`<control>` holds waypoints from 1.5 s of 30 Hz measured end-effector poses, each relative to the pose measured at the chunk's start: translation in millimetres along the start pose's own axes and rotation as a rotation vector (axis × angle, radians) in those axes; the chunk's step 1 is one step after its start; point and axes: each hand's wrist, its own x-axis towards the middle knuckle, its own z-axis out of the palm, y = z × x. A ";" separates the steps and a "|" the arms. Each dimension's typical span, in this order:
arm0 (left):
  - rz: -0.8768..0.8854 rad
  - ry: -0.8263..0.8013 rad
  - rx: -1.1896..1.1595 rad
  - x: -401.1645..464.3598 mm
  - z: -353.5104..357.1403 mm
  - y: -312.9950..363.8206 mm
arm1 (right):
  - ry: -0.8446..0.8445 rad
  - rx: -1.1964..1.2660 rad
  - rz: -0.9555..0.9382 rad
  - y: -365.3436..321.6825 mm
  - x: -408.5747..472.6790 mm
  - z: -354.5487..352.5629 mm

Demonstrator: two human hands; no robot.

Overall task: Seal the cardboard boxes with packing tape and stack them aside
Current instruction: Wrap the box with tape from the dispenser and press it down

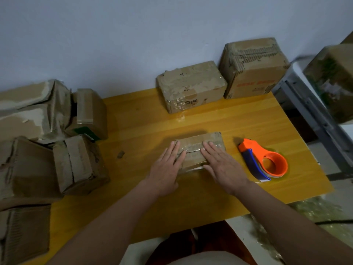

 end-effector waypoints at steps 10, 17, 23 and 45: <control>-0.306 0.140 -0.745 1.6 6.1 63.7 | 0.132 0.622 0.487 -8.2 17.6 -21.2; -0.536 0.286 -1.191 13.3 -0.6 75.8 | 0.029 0.628 0.584 -5.9 28.5 -27.3; -0.703 0.221 -1.521 21.0 -4.5 68.1 | -0.048 0.537 0.594 -2.5 32.4 -35.1; -0.223 0.172 -0.194 59.2 2.8 87.5 | -0.174 0.637 0.699 25.3 17.5 -29.3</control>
